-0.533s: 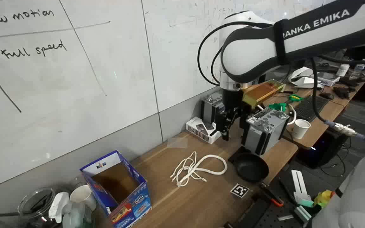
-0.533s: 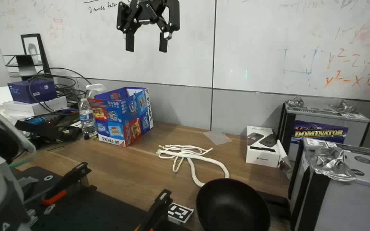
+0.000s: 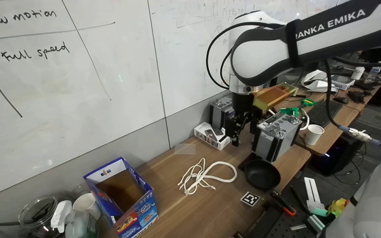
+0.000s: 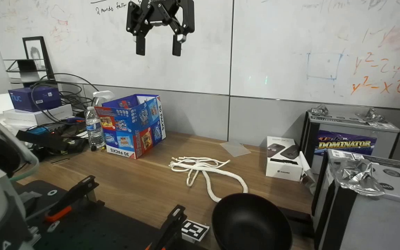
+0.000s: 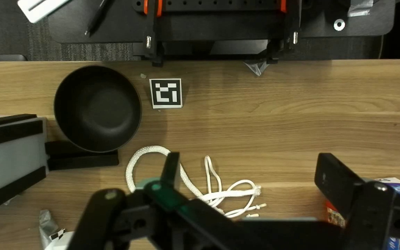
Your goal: Pick up the ropes from the table and put them in the box
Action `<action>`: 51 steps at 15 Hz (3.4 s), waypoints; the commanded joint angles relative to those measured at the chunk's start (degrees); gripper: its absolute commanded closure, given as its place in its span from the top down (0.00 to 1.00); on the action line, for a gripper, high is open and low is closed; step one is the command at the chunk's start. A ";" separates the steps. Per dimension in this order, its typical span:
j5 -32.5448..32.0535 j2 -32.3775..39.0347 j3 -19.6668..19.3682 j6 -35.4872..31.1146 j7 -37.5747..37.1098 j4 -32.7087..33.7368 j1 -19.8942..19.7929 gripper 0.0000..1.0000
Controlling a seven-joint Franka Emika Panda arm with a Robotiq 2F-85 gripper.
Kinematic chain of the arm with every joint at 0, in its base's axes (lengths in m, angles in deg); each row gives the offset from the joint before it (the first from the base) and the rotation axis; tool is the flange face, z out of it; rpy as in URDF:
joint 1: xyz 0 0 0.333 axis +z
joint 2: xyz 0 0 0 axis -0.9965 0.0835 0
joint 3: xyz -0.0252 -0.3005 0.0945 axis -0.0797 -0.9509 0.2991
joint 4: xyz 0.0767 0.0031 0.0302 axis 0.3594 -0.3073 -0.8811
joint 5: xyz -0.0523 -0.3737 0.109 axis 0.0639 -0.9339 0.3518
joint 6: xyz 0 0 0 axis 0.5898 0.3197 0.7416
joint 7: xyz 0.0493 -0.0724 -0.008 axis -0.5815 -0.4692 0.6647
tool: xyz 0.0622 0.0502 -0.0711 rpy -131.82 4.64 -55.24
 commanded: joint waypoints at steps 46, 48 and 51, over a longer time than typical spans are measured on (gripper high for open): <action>4.90 75.79 -5.97 -49.18 -76.96 36.00 6.75 1.00; 5.65 77.20 -5.56 -49.24 -75.46 37.16 6.17 1.00; 6.84 79.00 -4.97 -49.25 -73.30 38.76 5.65 1.00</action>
